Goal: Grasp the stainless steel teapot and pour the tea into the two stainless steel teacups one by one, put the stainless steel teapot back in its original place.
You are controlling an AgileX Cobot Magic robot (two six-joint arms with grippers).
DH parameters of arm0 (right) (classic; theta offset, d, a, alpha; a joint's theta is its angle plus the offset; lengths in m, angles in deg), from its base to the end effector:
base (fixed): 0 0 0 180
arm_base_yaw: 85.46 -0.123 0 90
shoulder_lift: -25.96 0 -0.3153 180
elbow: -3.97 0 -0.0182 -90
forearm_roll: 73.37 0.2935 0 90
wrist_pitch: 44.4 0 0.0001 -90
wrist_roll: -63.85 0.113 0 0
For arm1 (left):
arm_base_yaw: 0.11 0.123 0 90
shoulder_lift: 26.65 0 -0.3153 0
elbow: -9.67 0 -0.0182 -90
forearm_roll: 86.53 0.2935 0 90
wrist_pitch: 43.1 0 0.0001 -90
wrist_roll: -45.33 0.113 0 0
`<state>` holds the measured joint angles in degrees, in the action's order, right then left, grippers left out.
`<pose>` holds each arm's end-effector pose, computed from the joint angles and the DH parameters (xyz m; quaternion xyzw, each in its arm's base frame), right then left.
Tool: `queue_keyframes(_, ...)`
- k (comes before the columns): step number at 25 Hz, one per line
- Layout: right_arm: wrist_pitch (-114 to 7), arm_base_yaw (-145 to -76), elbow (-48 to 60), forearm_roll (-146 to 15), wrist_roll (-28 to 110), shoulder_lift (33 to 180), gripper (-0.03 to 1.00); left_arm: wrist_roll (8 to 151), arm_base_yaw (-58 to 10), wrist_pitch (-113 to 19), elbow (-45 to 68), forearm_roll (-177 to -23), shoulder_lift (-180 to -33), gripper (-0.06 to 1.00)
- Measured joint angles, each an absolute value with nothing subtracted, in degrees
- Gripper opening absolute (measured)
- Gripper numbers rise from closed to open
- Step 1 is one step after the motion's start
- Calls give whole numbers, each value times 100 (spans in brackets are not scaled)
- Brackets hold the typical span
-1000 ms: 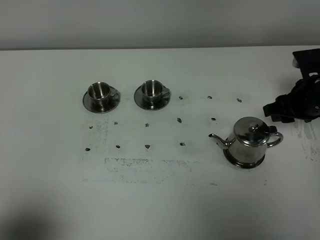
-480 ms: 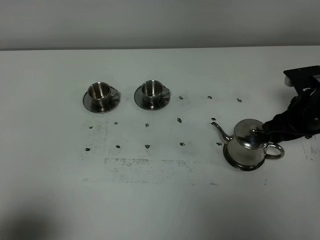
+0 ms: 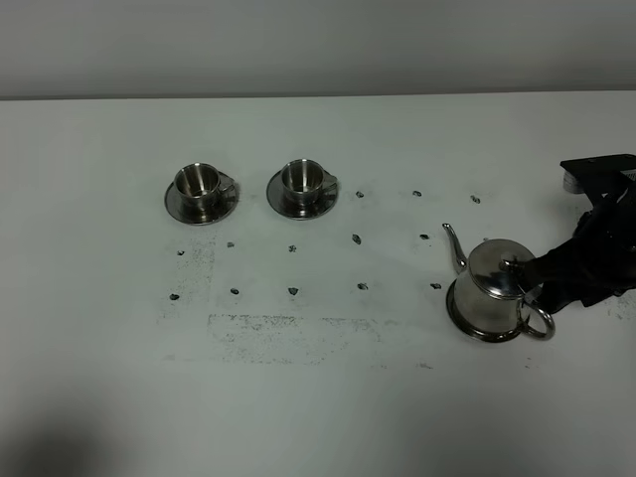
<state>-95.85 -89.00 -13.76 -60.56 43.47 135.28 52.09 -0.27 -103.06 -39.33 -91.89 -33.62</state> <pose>0.3518 0.0414 0.1470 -0.1390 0.9863 0.0853 0.0258 0.0214 -0.0092 0.2914 0.0527 0.8452 -0.0162 0.5317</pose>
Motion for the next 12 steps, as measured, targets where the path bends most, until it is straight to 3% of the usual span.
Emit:
queue_keyframes(7, -10160, -8900, -1303, -7053, 4974, 12743, 47, 5209, -27, -10306, -3933, -9189, -3362, 49)
queue_keyframes(12, -10425, -9070, -1235, -6606, 4094, 12202, 47, 5210, -27, -10306, -3933, -9189, -3362, 49)
